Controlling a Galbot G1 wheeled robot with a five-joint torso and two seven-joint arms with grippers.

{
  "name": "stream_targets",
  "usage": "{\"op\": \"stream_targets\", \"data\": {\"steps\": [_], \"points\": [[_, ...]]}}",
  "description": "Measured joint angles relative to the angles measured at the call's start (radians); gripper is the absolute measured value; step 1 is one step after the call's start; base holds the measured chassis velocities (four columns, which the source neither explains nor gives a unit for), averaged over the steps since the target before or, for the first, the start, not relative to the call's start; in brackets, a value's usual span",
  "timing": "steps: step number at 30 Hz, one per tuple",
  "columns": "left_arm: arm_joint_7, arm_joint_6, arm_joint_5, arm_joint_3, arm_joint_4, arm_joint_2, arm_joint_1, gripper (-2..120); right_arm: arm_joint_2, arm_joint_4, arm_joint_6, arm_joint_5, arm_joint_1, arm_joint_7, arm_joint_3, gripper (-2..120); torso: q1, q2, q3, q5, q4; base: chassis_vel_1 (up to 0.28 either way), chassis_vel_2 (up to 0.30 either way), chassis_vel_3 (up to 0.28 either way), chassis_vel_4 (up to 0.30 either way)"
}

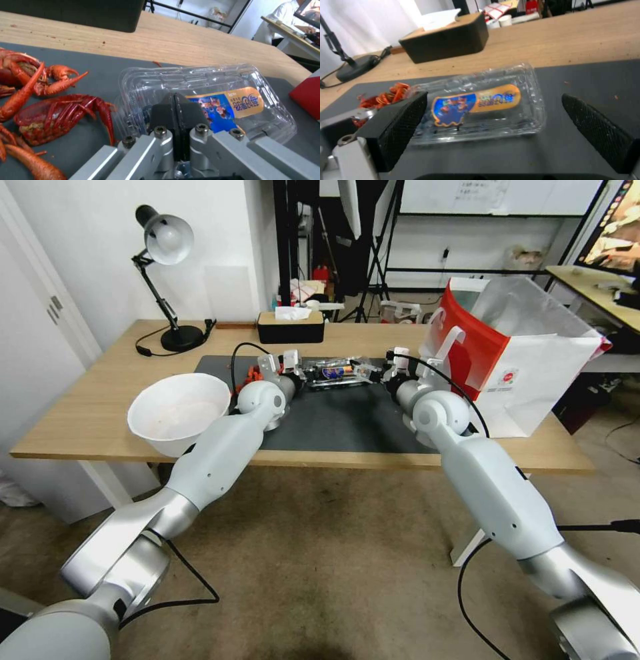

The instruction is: Close the takeout container lid, then place the container into the takeout bag.

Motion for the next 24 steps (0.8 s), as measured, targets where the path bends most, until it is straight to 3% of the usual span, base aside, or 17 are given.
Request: {"op": "stream_targets", "data": {"steps": [24], "points": [[0.005,0.000,-0.001,0.000,-0.011,0.006,0.011,0,0.022,-0.298,-0.134,0.063,0.208,-0.170,-0.019,100,0.000,0.000,0.000,-0.0002,0.0001,0.000,0.000,0.000,0.000]]}}
